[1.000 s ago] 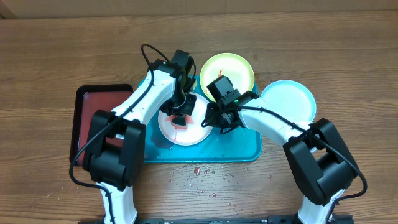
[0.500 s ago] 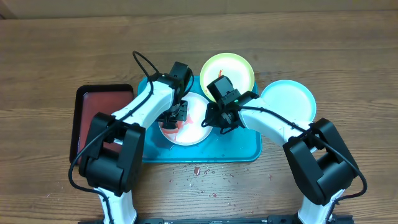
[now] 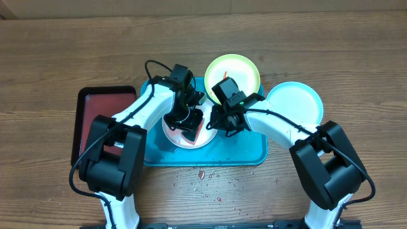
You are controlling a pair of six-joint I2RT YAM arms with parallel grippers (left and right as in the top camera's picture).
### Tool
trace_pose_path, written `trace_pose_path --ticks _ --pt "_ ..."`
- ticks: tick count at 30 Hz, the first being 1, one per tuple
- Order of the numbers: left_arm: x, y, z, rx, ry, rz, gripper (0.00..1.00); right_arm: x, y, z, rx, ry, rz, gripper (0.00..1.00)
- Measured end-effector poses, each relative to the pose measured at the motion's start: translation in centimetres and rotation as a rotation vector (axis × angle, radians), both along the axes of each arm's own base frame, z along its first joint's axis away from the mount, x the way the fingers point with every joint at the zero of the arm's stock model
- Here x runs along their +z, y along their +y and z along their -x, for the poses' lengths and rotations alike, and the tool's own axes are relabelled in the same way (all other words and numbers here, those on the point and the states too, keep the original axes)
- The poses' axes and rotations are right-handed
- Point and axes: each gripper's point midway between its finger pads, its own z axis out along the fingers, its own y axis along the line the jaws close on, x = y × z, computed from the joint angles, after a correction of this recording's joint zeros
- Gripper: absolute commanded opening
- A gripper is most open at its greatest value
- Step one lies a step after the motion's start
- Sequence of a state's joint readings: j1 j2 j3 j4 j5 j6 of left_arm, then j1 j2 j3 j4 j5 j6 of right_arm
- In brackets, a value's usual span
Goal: Clean dirty plates on tray and stack at the side
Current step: 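Scrub the white plate with the sponge while right gripper holds it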
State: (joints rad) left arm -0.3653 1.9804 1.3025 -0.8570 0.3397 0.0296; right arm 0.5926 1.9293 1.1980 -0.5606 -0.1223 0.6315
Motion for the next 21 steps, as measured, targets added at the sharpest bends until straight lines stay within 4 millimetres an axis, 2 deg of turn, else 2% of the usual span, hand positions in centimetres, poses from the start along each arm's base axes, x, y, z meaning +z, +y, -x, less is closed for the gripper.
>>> trace_pose_path --ticks 3,6,10,13,17,21 --pt "-0.3 0.7 -0.7 0.077 -0.015 -0.054 0.04 0.1 0.2 -0.1 0.003 -0.007 -0.003 0.04" --pt "-0.6 2.4 -1.5 0.25 -0.031 -0.185 0.04 0.0 0.8 0.1 0.016 -0.013 -0.011 0.04" --pt "-0.4 6.2 -2.8 0.511 -0.112 -0.396 0.04 0.0 1.1 0.4 0.022 -0.007 -0.014 0.04" --pt "-0.2 8.2 -3.1 0.607 -0.154 -0.496 0.04 0.0 1.2 0.4 0.022 -0.004 -0.017 0.04" --pt "-0.1 9.3 -2.4 0.605 -0.149 -0.557 0.04 0.0 1.6 0.9 0.033 0.013 -0.035 0.04" --pt "-0.5 8.0 -1.6 0.421 -0.078 -0.468 0.04 0.0 1.7 1.6 0.041 0.047 -0.047 0.04"
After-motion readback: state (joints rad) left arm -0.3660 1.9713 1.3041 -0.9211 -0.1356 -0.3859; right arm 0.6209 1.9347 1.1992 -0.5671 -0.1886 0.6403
